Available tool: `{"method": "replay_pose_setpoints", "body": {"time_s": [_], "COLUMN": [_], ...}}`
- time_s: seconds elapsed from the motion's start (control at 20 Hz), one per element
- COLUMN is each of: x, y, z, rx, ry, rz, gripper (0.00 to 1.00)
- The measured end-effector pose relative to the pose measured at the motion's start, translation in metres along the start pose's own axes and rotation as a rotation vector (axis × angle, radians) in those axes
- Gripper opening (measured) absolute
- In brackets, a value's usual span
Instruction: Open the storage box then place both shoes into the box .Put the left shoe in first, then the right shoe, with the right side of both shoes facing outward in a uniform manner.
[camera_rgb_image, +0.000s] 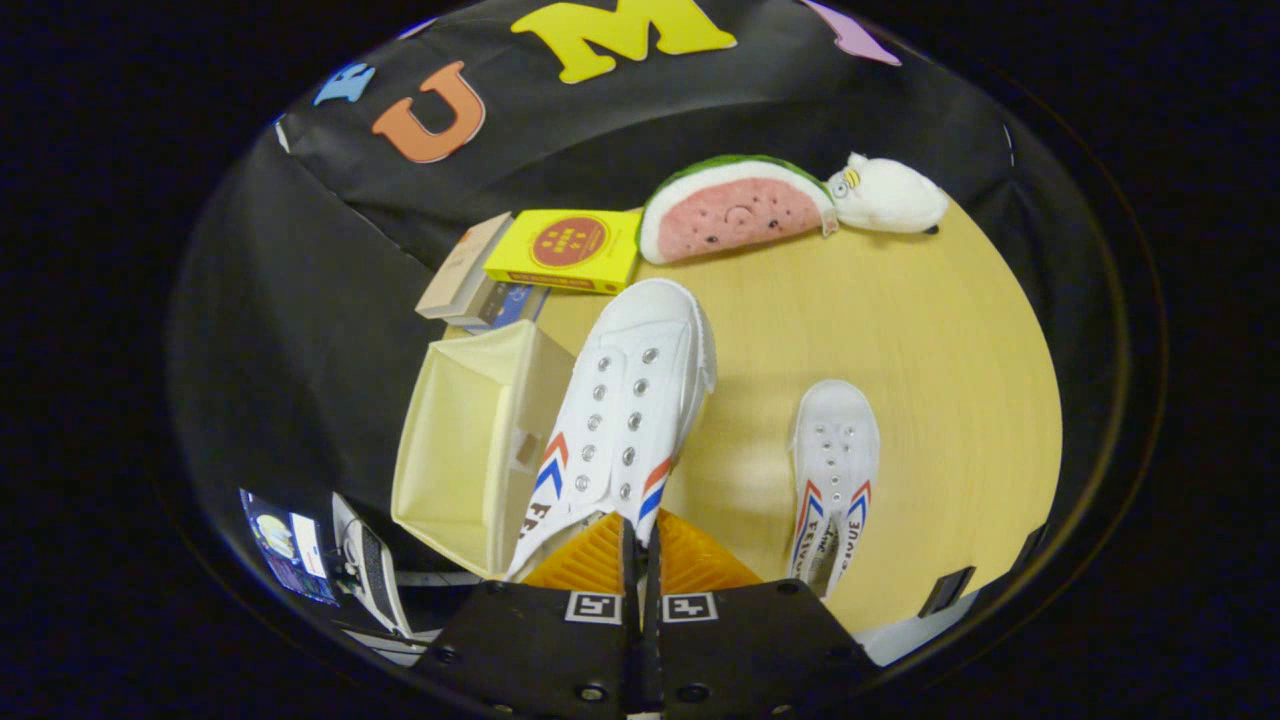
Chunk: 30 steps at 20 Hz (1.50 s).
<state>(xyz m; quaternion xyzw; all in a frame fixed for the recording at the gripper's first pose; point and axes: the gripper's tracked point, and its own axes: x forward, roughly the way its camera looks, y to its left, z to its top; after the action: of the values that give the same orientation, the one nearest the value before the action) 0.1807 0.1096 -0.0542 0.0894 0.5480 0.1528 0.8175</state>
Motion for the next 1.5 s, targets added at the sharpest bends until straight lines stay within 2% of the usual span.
{"method": "replay_pose_setpoints", "body": {"time_s": [0.1,0.25,0.45,0.7,1.05,1.2,1.5], "x": [-0.003,0.011,0.056,0.109,0.16,0.178,0.214], "y": [0.037,0.083,0.134,0.174,0.178,0.181,0.175], "z": [0.008,0.01,0.003,-0.013,-0.038,-0.053,-0.067], "rx": [-0.01,-0.04,-0.052,-0.092,-0.197,-0.21,-0.136], "ry": [-0.013,-0.018,-0.03,-0.083,-0.125,-0.073,0.058], "rz": [0.042,0.06,0.055,0.001,-0.139,-0.121,-0.12], "gripper": [0.0,0.0,0.0,0.0,0.0,0.0,0.0]}}
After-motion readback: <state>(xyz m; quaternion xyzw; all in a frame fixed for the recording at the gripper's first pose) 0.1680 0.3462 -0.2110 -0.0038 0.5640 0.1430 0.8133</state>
